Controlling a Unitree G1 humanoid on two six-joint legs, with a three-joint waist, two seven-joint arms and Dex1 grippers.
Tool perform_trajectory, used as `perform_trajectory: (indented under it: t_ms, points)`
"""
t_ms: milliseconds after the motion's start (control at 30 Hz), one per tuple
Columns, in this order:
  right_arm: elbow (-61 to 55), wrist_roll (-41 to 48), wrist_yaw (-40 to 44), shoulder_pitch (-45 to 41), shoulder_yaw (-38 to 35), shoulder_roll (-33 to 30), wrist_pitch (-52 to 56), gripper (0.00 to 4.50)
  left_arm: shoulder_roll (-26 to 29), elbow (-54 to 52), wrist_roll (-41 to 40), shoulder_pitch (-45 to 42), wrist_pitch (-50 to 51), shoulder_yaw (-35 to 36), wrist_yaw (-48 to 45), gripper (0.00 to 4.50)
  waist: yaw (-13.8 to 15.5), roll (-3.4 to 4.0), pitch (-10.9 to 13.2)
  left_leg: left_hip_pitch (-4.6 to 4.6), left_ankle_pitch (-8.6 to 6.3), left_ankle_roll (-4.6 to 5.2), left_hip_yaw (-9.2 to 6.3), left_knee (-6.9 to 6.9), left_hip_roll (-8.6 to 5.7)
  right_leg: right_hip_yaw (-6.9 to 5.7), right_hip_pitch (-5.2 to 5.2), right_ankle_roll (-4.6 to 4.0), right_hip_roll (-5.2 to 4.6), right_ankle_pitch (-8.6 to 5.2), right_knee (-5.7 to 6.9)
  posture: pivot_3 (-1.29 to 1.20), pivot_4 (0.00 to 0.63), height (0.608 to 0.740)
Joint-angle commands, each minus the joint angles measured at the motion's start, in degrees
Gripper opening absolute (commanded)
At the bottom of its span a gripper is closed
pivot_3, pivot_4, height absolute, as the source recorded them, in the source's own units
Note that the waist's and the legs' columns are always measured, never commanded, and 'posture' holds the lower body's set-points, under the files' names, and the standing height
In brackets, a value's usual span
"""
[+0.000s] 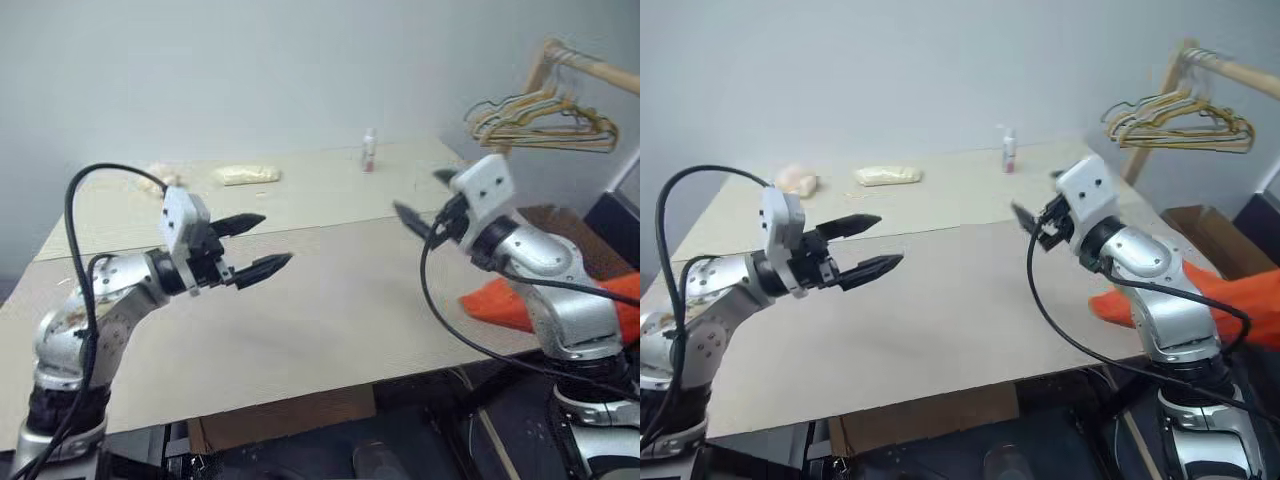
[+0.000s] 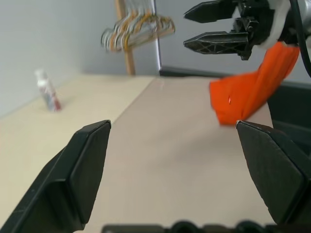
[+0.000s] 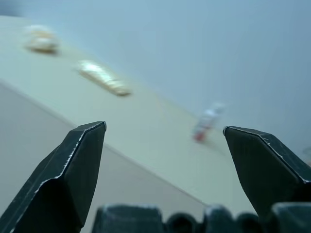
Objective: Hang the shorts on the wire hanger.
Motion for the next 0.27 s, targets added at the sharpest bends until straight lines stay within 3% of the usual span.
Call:
perform_trajectory:
  t_ms: [33, 200, 267]
  points:
    - [1.85, 2.19, 8.98, -3.25, 0.66, -0.57, -1.41, 4.48, 2.09, -4.05, 3.28, 3.5, -2.59, 2.04, 0.79, 4.5, 1.94, 0.0, 0.06, -0.01, -0.01, -0.02, 0.0, -0.02, 0.02, 0.0, -0.1, -0.01, 0.01, 0.01, 0.04, -0.08, 0.0, 0.74]
    - [5.11, 0.3, 14.3, -5.72, 2.3, 0.44, -2.72, 4.48, 2.6, -6.67, 6.01, 7.89, -3.54, 2.6, 2.4, 4.5, 6.81, 0.0, 0.06, -0.21, 0.02, -0.12, 0.0, -0.06, 0.04, 0.04, -0.78, -0.19, 0.05, 0.1, 0.16, -0.06, 0.0, 0.74]
    - [5.67, -0.25, 15.28, -6.09, 2.57, 0.72, -3.01, 4.48, 2.53, -7.08, 6.45, 8.48, -3.3, 2.73, 3.05, 4.5, 7.41, 0.0, 0.07, -0.37, 0.03, -0.15, 0.0, -0.06, 0.02, 0.0, -0.91, -0.2, 0.01, 0.1, 0.16, -0.06, 0.0, 0.74]
